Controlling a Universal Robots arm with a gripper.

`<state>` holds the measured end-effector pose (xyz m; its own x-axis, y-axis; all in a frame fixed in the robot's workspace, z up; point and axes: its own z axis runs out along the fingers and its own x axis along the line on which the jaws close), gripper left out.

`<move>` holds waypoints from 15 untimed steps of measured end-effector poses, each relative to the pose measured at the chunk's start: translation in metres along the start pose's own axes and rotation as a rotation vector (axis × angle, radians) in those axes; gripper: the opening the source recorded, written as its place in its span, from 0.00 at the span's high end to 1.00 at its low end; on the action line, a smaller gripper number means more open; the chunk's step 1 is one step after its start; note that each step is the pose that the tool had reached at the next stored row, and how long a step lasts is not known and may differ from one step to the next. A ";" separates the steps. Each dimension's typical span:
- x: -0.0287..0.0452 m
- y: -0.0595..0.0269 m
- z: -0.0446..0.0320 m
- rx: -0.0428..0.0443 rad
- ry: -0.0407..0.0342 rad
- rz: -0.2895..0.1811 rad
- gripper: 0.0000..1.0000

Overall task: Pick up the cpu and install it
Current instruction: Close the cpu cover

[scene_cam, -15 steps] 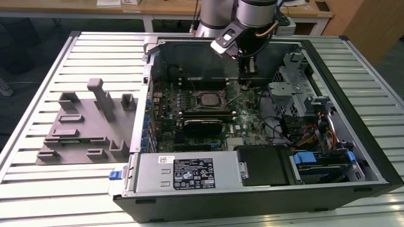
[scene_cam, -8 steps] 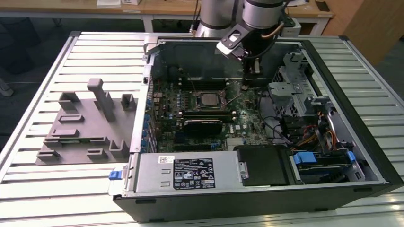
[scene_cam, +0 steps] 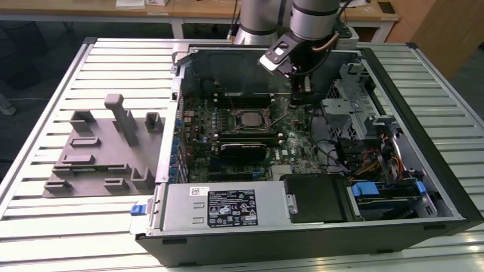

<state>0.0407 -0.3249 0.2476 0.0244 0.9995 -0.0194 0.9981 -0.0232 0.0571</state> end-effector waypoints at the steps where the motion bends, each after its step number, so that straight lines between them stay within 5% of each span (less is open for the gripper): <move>1: 0.0000 -0.0001 0.0009 0.0000 -0.0001 0.000 0.89; 7: 0.0000 -0.0020 0.0039 0.0001 0.0001 0.000 0.89; 15: 0.0000 -0.0209 0.0038 0.0000 0.0003 0.000 0.89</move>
<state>0.0201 -0.3245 0.2426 0.0244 0.9995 -0.0191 0.9981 -0.0233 0.0571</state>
